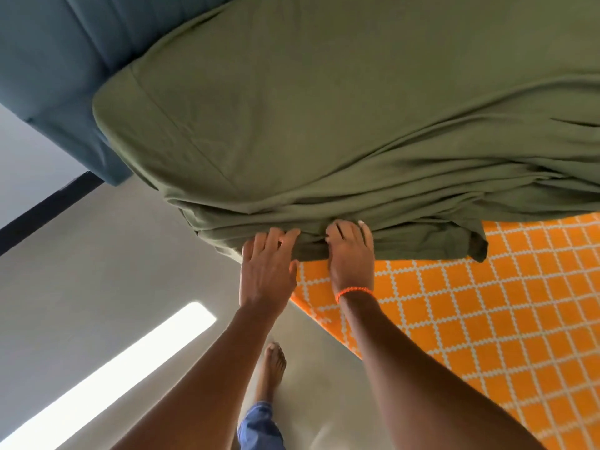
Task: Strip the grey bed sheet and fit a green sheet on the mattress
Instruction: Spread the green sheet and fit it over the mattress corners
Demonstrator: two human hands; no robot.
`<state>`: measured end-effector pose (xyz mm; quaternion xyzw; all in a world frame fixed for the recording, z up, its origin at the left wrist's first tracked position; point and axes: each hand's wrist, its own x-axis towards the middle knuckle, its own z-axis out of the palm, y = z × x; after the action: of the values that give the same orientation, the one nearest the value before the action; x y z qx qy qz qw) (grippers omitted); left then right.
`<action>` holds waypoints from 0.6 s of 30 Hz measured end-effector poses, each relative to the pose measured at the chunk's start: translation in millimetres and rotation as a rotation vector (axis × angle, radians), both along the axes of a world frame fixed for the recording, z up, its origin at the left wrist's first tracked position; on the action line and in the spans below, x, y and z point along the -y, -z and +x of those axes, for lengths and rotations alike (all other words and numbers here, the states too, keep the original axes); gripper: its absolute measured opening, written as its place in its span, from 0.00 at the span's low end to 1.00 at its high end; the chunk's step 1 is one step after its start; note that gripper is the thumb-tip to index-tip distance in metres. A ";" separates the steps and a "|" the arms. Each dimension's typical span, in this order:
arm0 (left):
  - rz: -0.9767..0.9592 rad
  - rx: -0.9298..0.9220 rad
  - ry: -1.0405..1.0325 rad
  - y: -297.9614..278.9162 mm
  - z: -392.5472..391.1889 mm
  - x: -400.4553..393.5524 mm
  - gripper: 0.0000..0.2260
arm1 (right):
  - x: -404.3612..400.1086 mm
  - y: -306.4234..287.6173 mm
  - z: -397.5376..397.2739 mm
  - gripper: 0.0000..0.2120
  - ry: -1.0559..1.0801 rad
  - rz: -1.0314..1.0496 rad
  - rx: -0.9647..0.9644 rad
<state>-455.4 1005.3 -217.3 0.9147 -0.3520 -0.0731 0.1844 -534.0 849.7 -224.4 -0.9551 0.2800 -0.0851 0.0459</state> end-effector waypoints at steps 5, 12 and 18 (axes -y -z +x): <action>0.029 -0.030 0.035 -21.8 -19.0 10.5 0.32 | -30.8 -25.0 -13.2 0.06 0.146 0.186 -0.124; 0.196 -0.119 0.151 -23.7 -65.2 -28.0 0.05 | -82.4 -28.4 -60.7 0.09 0.104 0.860 -0.374; 0.231 -0.185 -0.202 -35.7 -89.6 -5.4 0.09 | -53.4 -32.5 -77.8 0.14 0.248 1.016 0.136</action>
<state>-545.1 1010.8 -181.6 0.9499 -0.2293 -0.1781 0.1158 -611.8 903.1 -191.9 -0.7645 0.3932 -0.0055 0.5108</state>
